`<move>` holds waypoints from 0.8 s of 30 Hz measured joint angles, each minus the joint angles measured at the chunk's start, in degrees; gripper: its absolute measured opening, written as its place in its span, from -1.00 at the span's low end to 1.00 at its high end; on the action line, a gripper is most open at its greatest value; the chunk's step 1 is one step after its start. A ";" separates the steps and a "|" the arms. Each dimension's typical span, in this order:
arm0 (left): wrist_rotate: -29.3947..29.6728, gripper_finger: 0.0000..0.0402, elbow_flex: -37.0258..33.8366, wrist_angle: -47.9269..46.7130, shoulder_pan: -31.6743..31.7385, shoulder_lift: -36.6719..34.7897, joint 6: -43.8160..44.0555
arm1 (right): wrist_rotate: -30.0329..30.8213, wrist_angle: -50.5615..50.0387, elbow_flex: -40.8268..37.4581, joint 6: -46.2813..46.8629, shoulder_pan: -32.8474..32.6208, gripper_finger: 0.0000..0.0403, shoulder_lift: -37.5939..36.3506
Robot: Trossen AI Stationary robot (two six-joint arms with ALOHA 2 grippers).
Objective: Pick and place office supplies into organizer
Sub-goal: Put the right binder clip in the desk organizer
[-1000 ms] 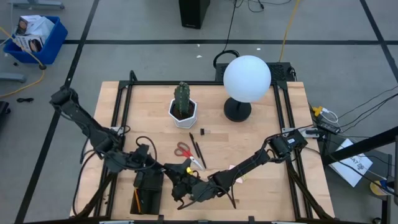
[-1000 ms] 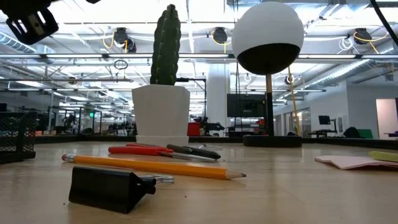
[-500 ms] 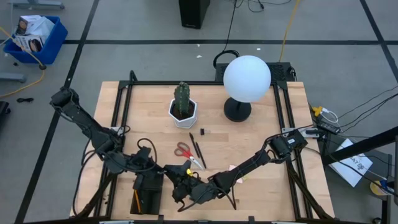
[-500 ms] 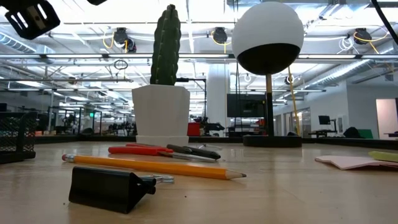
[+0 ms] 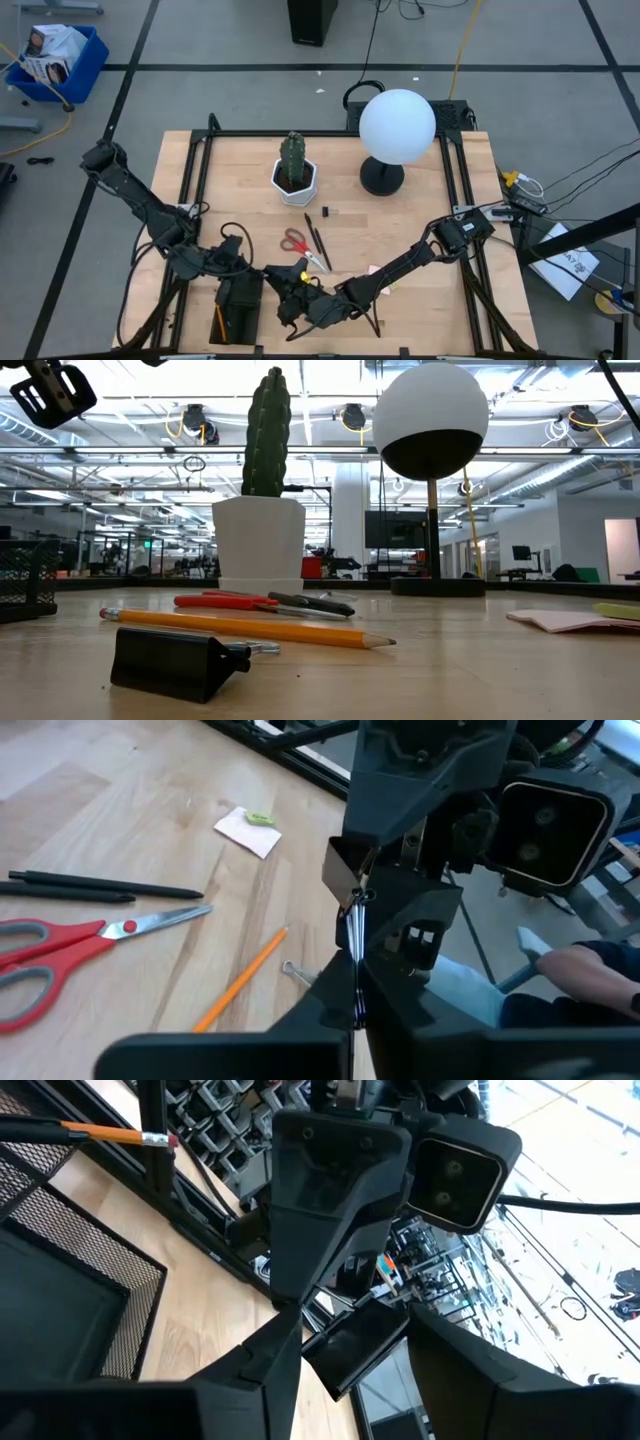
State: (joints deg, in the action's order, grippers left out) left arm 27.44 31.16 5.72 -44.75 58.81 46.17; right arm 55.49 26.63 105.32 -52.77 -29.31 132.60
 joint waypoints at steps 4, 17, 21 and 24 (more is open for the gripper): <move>-0.02 -0.94 0.00 -0.02 -0.05 0.05 0.25 | 1.08 -1.26 0.00 -0.28 -0.15 -0.21 0.00; -0.15 -0.96 0.02 0.50 -1.50 0.00 -0.54 | 12.60 -1.69 -0.04 -3.57 -4.63 0.01 0.09; -1.19 -0.97 0.02 0.48 -1.66 0.00 0.57 | 17.97 -1.60 -0.04 -4.16 -6.44 -0.04 0.09; -1.79 -0.96 0.02 0.46 -1.66 0.00 1.78 | 19.45 -1.74 -0.71 -2.77 -7.63 -0.07 -0.63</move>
State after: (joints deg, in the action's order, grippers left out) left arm 25.65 31.18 6.18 -46.41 58.81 47.95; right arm 74.93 24.88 104.60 -55.54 -36.95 131.96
